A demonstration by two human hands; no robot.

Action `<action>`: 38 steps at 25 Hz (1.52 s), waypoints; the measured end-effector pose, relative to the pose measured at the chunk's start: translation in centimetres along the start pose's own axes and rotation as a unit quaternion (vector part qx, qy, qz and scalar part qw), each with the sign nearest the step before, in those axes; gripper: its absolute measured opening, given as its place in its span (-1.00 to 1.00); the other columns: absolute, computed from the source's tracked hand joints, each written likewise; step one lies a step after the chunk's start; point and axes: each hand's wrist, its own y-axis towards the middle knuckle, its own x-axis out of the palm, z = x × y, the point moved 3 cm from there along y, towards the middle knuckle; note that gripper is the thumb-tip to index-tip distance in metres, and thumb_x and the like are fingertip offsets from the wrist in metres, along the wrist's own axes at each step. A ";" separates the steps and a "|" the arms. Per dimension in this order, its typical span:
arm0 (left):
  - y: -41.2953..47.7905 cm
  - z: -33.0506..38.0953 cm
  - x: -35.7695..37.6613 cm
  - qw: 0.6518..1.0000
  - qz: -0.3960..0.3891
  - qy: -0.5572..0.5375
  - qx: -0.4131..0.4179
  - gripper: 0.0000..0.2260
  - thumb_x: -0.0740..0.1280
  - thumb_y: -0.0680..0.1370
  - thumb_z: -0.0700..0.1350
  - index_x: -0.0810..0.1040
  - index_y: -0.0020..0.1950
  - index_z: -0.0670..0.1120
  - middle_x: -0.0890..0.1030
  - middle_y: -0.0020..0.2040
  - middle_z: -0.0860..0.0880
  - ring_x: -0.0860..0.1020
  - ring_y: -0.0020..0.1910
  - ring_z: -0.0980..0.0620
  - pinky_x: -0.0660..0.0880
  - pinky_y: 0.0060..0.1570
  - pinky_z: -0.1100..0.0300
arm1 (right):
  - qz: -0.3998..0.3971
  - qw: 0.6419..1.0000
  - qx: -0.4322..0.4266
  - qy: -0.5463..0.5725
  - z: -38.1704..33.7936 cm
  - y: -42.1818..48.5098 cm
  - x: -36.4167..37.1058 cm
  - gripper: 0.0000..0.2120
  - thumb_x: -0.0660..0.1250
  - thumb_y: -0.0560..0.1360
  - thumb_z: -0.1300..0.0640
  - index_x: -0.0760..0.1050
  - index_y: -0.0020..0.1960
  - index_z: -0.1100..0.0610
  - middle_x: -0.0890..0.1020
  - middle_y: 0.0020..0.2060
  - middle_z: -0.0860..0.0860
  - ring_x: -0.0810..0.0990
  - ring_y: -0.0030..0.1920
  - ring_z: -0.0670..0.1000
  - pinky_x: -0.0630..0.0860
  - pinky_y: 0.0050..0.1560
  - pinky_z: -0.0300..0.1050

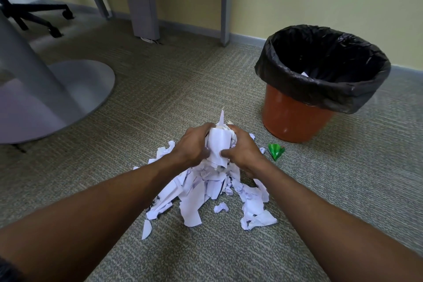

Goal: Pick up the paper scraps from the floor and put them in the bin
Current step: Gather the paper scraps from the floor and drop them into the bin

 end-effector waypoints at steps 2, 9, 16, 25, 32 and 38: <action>-0.4 0.9 -0.6 1.000 0.018 -0.008 0.012 -0.37 0.44 0.31 -0.31 0.46 0.37 -0.03 0.64 0.12 -0.11 0.60 0.04 -0.12 0.56 -0.05 0.07 | 0.001 1.000 -0.021 -0.015 -0.9 -0.4 -0.8 -0.20 0.52 0.36 0.39 0.33 0.51 0.04 0.58 0.28 0.10 0.58 0.18 0.11 0.56 -0.07 -0.10; -0.6 5.1 -4.4 0.994 0.075 -0.056 0.058 -0.38 0.45 0.35 -0.31 0.45 0.37 0.00 0.64 0.09 -0.07 0.62 -0.01 -0.05 0.63 -0.08 -0.03 | 0.036 0.996 -0.083 -0.003 -5.5 -1.5 -4.3 -0.22 0.52 0.37 0.39 0.35 0.50 0.05 0.60 0.21 0.08 0.61 0.13 0.08 0.55 0.05 -0.08; 1.3 12.0 -9.1 0.983 0.121 -0.075 0.115 -0.35 0.47 0.42 -0.35 0.39 0.47 -0.04 0.60 0.27 -0.10 0.60 0.17 -0.05 0.59 0.02 0.16 | 0.090 0.982 -0.168 0.000 -11.3 -1.7 -10.3 -0.27 0.54 0.35 0.39 0.42 0.44 0.02 0.63 0.12 0.01 0.63 0.02 -0.03 0.62 -0.06 -0.19; 5.9 22.1 -9.3 0.962 0.180 -0.074 0.190 -0.38 0.42 0.42 -0.32 0.41 0.45 -0.02 0.64 0.13 -0.10 0.61 0.01 -0.05 0.59 -0.07 0.12 | 0.177 0.955 -0.229 -0.061 -14.3 -2.4 -21.3 -0.35 0.45 0.34 0.38 0.47 0.38 0.06 0.67 0.06 -0.01 0.63 -0.05 -0.07 0.56 -0.12 -0.31; 10.0 26.6 -4.8 0.958 0.163 -0.078 0.222 -0.41 0.36 0.36 -0.28 0.43 0.39 -0.02 0.65 0.06 -0.11 0.59 -0.02 -0.13 0.55 -0.11 0.10 | 0.214 0.951 -0.196 -0.110 -11.7 -2.0 -27.5 -0.41 0.42 0.37 0.37 0.45 0.38 0.10 0.63 -0.02 -0.03 0.59 -0.13 -0.11 0.45 -0.26 -0.46; 11.1 28.2 -1.6 0.970 0.099 -0.069 0.213 -0.46 0.38 0.40 -0.26 0.43 0.40 -0.13 0.62 0.11 -0.17 0.55 0.02 -0.11 0.36 -0.15 0.22 | 0.234 0.955 -0.145 -0.114 -8.2 0.3 -28.9 -0.33 0.46 0.32 0.32 0.44 0.40 0.10 0.65 0.13 0.07 0.62 0.06 0.08 0.57 0.01 -0.09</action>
